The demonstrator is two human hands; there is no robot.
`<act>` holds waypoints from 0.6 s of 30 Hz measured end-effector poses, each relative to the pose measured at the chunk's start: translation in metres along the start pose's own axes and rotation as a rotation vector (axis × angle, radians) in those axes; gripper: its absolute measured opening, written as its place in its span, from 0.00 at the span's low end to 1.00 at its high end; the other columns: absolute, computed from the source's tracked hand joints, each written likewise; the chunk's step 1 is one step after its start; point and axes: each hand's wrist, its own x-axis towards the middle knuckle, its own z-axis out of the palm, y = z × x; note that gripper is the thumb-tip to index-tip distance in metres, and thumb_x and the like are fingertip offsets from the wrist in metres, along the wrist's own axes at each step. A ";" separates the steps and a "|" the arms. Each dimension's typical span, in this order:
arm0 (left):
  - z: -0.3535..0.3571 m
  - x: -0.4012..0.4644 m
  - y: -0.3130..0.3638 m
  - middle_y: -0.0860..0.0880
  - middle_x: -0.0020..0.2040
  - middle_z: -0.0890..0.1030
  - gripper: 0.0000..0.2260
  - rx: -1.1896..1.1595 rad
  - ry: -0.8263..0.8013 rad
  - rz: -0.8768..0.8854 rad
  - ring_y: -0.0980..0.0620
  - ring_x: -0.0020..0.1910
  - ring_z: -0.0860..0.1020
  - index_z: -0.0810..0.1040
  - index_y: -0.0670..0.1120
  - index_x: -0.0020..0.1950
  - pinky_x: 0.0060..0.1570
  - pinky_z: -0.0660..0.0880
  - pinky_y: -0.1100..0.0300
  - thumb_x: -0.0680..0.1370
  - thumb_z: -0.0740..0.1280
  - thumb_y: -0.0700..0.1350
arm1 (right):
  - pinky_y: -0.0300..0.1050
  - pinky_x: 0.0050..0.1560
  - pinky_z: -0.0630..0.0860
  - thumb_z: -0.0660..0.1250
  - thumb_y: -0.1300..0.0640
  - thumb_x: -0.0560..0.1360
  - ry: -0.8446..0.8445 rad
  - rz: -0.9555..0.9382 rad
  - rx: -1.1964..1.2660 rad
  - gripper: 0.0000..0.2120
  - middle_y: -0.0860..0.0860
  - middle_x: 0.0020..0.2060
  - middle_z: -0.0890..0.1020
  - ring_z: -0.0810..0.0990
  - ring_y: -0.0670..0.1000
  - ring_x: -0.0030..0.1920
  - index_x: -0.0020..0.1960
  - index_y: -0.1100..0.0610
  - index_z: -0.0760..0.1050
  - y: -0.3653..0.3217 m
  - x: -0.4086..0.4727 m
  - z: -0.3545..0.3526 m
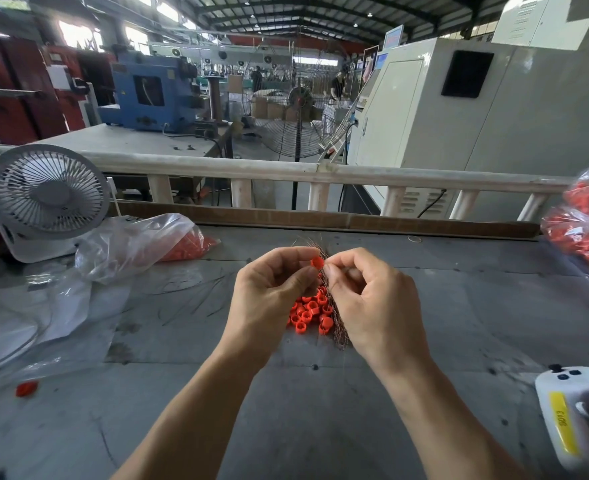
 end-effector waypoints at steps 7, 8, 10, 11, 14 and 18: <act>-0.002 -0.001 0.001 0.41 0.49 0.86 0.10 0.007 -0.006 -0.006 0.43 0.48 0.85 0.84 0.42 0.57 0.53 0.83 0.52 0.77 0.71 0.35 | 0.47 0.36 0.81 0.74 0.54 0.78 0.000 -0.048 -0.045 0.02 0.41 0.34 0.84 0.83 0.43 0.36 0.47 0.48 0.83 0.000 -0.001 -0.001; -0.001 -0.001 0.001 0.41 0.49 0.87 0.10 0.004 -0.005 -0.009 0.44 0.48 0.85 0.85 0.43 0.57 0.53 0.83 0.52 0.77 0.71 0.36 | 0.46 0.36 0.81 0.74 0.54 0.78 0.003 -0.052 -0.052 0.02 0.41 0.34 0.84 0.83 0.43 0.36 0.46 0.48 0.83 0.000 -0.001 -0.001; -0.001 -0.001 0.001 0.42 0.48 0.87 0.10 -0.018 -0.004 -0.020 0.46 0.47 0.85 0.85 0.44 0.57 0.53 0.83 0.54 0.76 0.72 0.40 | 0.43 0.35 0.79 0.74 0.53 0.77 0.009 -0.056 -0.072 0.02 0.41 0.33 0.84 0.82 0.44 0.35 0.46 0.48 0.82 0.002 0.000 0.000; 0.000 -0.001 0.002 0.42 0.47 0.87 0.11 -0.029 -0.004 -0.024 0.47 0.46 0.85 0.86 0.44 0.56 0.53 0.83 0.55 0.75 0.72 0.42 | 0.41 0.35 0.78 0.74 0.53 0.77 0.015 -0.060 -0.086 0.02 0.41 0.33 0.83 0.82 0.43 0.35 0.46 0.47 0.82 0.002 0.000 0.000; 0.000 -0.001 0.002 0.42 0.47 0.87 0.10 -0.068 0.001 -0.037 0.48 0.45 0.85 0.86 0.44 0.55 0.51 0.83 0.57 0.76 0.71 0.41 | 0.38 0.33 0.76 0.74 0.53 0.77 0.025 -0.069 -0.099 0.02 0.41 0.33 0.83 0.81 0.42 0.34 0.46 0.47 0.82 0.003 0.000 0.001; -0.001 -0.001 0.002 0.40 0.47 0.87 0.09 -0.122 -0.003 -0.073 0.47 0.45 0.85 0.88 0.45 0.52 0.50 0.83 0.56 0.73 0.72 0.42 | 0.36 0.33 0.76 0.74 0.54 0.78 0.001 -0.048 -0.036 0.03 0.40 0.31 0.82 0.81 0.42 0.34 0.45 0.48 0.82 0.004 0.000 0.002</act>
